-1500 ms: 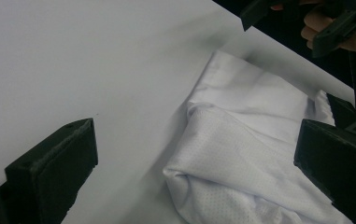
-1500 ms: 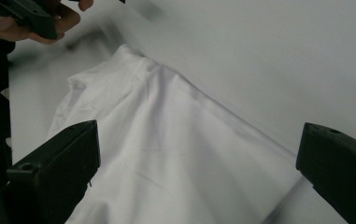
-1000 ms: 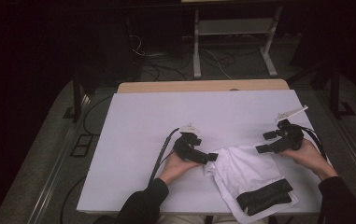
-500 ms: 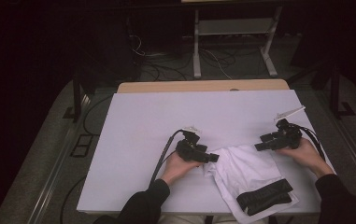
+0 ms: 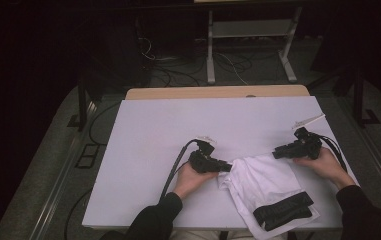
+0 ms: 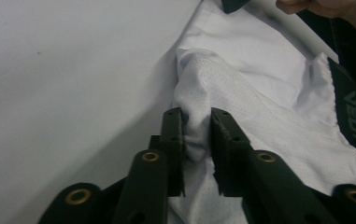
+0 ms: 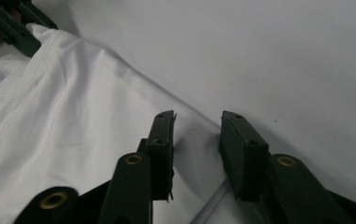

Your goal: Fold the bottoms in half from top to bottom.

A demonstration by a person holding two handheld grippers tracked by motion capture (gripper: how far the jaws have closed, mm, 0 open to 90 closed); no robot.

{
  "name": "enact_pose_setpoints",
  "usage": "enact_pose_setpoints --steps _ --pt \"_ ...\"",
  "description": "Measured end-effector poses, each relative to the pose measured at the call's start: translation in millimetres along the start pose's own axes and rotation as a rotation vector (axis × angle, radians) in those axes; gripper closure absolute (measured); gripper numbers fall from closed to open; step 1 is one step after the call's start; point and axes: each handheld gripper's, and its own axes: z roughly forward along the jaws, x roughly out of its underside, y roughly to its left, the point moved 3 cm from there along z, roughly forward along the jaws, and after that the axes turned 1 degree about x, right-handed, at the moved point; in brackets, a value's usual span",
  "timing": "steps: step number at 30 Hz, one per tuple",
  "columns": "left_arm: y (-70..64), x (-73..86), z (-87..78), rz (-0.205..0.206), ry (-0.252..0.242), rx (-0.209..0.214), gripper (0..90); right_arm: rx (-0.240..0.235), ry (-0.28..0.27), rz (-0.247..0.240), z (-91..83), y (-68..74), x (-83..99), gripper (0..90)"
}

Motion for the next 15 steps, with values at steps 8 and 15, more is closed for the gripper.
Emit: enact_pose_setpoints --steps 8,15 --pt "-5.0 -0.8 1.1 0.035 0.009 -0.029 84.0 -0.057 0.031 0.026 -0.6 3.8 3.1 84.4" --pt "-11.4 -2.7 -4.0 0.073 0.006 -0.064 84.8 -0.066 0.01 0.029 -4.3 10.4 4.4 85.9"
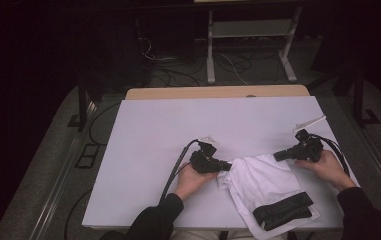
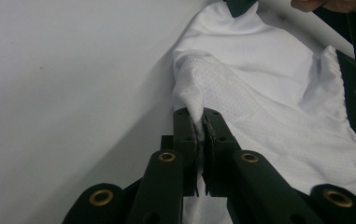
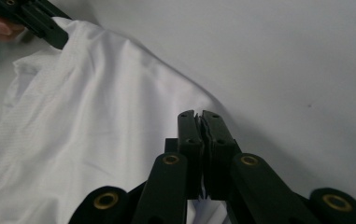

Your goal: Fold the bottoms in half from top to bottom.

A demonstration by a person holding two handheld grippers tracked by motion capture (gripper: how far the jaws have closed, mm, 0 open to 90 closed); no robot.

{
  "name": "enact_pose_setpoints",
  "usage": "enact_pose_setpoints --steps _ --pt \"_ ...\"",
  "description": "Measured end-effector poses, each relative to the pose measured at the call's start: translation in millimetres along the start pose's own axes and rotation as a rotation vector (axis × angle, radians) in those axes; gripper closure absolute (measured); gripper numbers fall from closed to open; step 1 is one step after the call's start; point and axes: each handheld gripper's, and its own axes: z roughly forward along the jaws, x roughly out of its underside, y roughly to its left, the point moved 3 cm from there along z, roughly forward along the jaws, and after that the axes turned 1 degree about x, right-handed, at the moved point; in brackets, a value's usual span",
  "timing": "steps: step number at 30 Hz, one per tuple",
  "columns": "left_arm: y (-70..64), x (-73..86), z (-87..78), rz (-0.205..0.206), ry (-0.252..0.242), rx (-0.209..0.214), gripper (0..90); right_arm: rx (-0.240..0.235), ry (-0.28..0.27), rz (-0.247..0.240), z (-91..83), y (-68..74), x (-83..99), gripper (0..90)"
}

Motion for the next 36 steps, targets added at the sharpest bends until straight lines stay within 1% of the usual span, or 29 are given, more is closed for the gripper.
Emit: enact_pose_setpoints --steps 3,5,9,10,12,13,15,17,20,21,24,26,27,28,32,36 --pt "-1.7 -0.9 -4.1 0.008 -0.005 -0.004 85.0 -0.004 -0.003 -0.006 -0.1 3.4 -2.2 86.0" --pt "-2.0 -1.6 -7.0 0.013 0.001 -0.007 85.0 -0.005 -0.005 -0.012 0.7 5.3 -4.5 86.0" --pt "-1.7 -2.9 -14.9 0.027 0.008 -0.022 85.1 0.001 -0.01 -0.007 1.8 8.7 -10.1 86.0" --pt "-1.6 -3.2 -17.4 0.033 0.013 -0.034 85.1 -0.003 -0.01 -0.004 2.0 9.4 -11.4 86.0" --pt "-0.9 -3.6 -23.3 0.047 0.02 -0.049 85.1 0.009 -0.017 -0.008 2.6 10.7 -14.6 85.9" --pt "-0.4 -3.6 -26.5 0.052 0.026 -0.055 85.1 0.0 -0.022 0.0 3.3 11.4 -16.3 85.9" --pt "0.8 -3.9 -32.1 0.065 0.028 -0.077 85.1 0.019 -0.028 0.005 4.9 12.3 -20.7 86.0" --pt "2.1 -4.9 -36.0 0.073 0.029 -0.101 85.1 0.017 -0.027 0.014 8.5 12.8 -25.0 85.9" --pt "3.6 -7.2 -40.3 0.09 0.034 -0.116 85.1 0.031 -0.019 0.03 16.1 13.0 -31.5 85.9" --pt "4.5 -8.1 -41.8 0.093 0.036 -0.124 85.2 0.042 -0.017 0.034 18.5 13.3 -33.7 85.9" --pt "8.1 -11.8 -48.7 0.116 0.046 -0.144 85.1 0.05 -0.019 0.041 24.9 15.0 -40.0 85.9" --pt "11.4 -14.9 -54.5 0.126 0.042 -0.156 85.2 0.037 -0.031 0.048 28.0 16.4 -44.1 85.9" --pt "13.3 -16.4 -57.6 0.132 0.042 -0.16 85.1 0.039 -0.04 0.048 29.5 17.0 -45.9 85.9" --pt "15.1 -17.8 -60.4 0.132 0.043 -0.162 85.2 0.038 -0.046 0.047 30.8 17.3 -47.6 85.9" --pt "23.6 -23.1 -70.5 0.162 0.035 -0.159 85.1 0.039 -0.062 0.05 34.5 19.5 -54.2 85.9" --pt "34.6 -27.3 -76.3 0.159 0.032 -0.178 85.1 0.038 -0.084 0.054 36.7 20.0 -61.0 85.8"
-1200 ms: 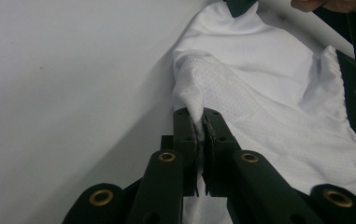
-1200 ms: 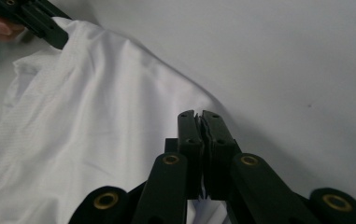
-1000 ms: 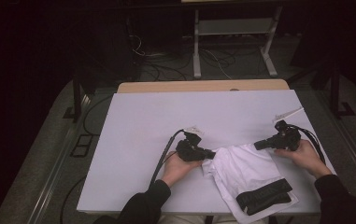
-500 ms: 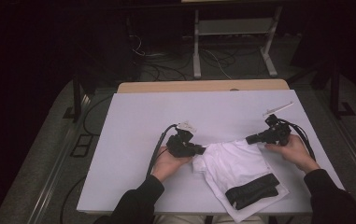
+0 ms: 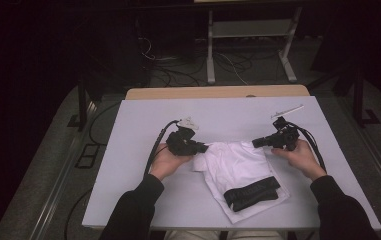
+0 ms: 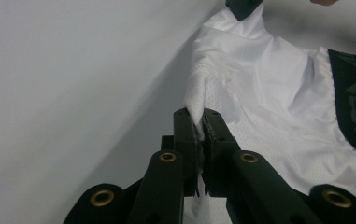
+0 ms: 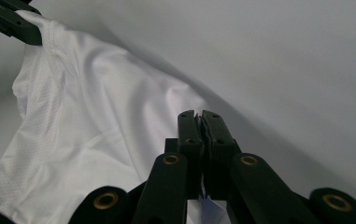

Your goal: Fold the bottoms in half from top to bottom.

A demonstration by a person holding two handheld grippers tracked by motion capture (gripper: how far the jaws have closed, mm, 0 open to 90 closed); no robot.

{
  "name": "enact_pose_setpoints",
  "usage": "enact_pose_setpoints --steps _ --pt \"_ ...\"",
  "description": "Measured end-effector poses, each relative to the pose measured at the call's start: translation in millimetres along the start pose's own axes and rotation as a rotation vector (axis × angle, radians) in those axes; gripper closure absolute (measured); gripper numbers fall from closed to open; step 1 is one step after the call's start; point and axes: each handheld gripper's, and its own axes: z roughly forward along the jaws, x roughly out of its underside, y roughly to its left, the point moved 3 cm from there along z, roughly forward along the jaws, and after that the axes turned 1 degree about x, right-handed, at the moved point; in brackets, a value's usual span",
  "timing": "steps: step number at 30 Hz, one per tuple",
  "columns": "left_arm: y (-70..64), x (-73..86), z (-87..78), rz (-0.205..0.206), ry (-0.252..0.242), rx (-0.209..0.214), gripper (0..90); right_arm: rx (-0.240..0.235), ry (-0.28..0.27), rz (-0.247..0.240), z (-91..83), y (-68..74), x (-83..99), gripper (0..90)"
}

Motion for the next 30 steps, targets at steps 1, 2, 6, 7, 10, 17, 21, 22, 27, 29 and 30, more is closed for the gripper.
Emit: enact_pose_setpoints --steps 1,2,6,7,10,17,21,22,27,29,30 --pt "3.3 -0.6 -0.4 0.0 0.003 -0.004 85.1 -0.002 -0.007 0.004 0.9 0.2 -1.6 85.8" --pt "6.8 -1.1 -0.7 0.001 0.008 -0.012 85.0 -0.002 -0.013 0.007 1.9 0.3 -3.2 85.8" --pt "22.6 -2.8 -0.1 -0.014 0.008 -0.03 84.9 0.0 -0.041 0.017 5.5 0.0 -7.8 85.8" --pt "26.8 -3.0 0.6 -0.018 0.012 -0.031 85.0 0.006 -0.049 0.02 6.5 -0.5 -8.7 85.8" --pt "39.0 -3.9 2.8 -0.018 0.021 -0.04 84.9 0.013 -0.061 0.033 10.0 -1.5 -12.2 85.7" --pt "65.7 -9.0 7.3 -0.013 0.034 -0.062 84.9 0.038 -0.089 0.061 19.4 -2.1 -22.0 85.7" --pt "78.0 -12.3 8.2 -0.012 0.031 -0.07 84.9 0.052 -0.111 0.072 22.8 -3.1 -25.7 85.7" --pt "80.7 -13.1 8.6 -0.014 0.035 -0.075 84.9 0.05 -0.118 0.081 23.5 -3.4 -26.8 85.7" --pt "91.0 -18.5 11.5 -0.019 0.025 -0.092 84.8 0.063 -0.132 0.093 28.3 -7.1 -32.3 85.7" --pt "95.5 -19.8 12.6 -0.019 0.019 -0.099 84.8 0.067 -0.137 0.099 30.0 -8.7 -34.7 85.6" --pt "97.5 -20.1 13.6 -0.027 0.011 -0.099 84.7 0.078 -0.135 0.093 30.9 -9.6 -36.0 85.6"
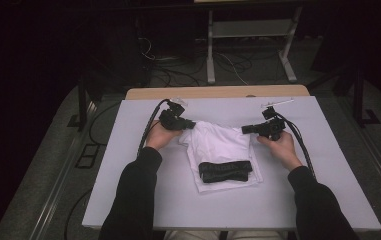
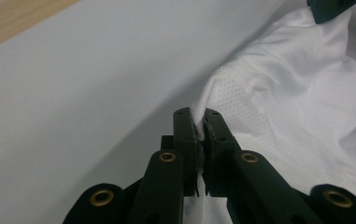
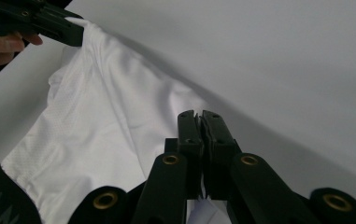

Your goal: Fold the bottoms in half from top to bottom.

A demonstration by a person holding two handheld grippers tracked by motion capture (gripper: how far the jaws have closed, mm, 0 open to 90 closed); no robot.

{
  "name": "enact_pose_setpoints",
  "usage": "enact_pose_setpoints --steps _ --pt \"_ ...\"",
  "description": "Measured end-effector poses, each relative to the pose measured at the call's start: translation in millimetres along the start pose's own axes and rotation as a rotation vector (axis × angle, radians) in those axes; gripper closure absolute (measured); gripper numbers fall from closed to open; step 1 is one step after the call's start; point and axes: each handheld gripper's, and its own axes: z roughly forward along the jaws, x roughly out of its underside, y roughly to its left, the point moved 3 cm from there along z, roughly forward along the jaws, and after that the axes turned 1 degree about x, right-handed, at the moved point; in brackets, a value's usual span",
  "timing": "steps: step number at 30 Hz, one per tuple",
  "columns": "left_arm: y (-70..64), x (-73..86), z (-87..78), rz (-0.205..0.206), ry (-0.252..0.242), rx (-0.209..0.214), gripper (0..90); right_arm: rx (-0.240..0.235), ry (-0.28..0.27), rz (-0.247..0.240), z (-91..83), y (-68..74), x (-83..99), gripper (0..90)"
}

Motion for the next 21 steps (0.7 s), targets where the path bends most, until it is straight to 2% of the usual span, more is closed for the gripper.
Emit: enact_pose_setpoints --steps 4,11,13,14,17,21 --pt "6.7 1.9 4.6 -0.028 -0.012 -0.008 84.6 0.02 -0.007 -0.003 3.6 -2.6 -5.5 85.6" --pt "11.4 7.2 8.8 -0.065 0.003 -0.014 82.6 0.032 -0.02 -0.014 10.6 -7.3 -10.6 84.6" --pt "13.0 8.0 7.9 -0.102 0.0 -0.023 74.8 0.039 -0.019 -0.019 11.5 -8.2 -9.4 81.2" --pt "13.9 8.4 6.9 -0.122 -0.008 -0.021 68.7 0.057 -0.02 -0.029 11.4 -8.7 -8.6 75.9" --pt "16.2 10.7 2.6 -0.152 -0.021 -0.035 53.9 0.069 -0.025 -0.029 8.4 -11.6 -6.3 61.6" --pt "17.1 14.5 -3.7 -0.202 -0.062 0.007 38.8 0.049 -0.02 -0.038 3.6 -14.4 -3.5 44.4"
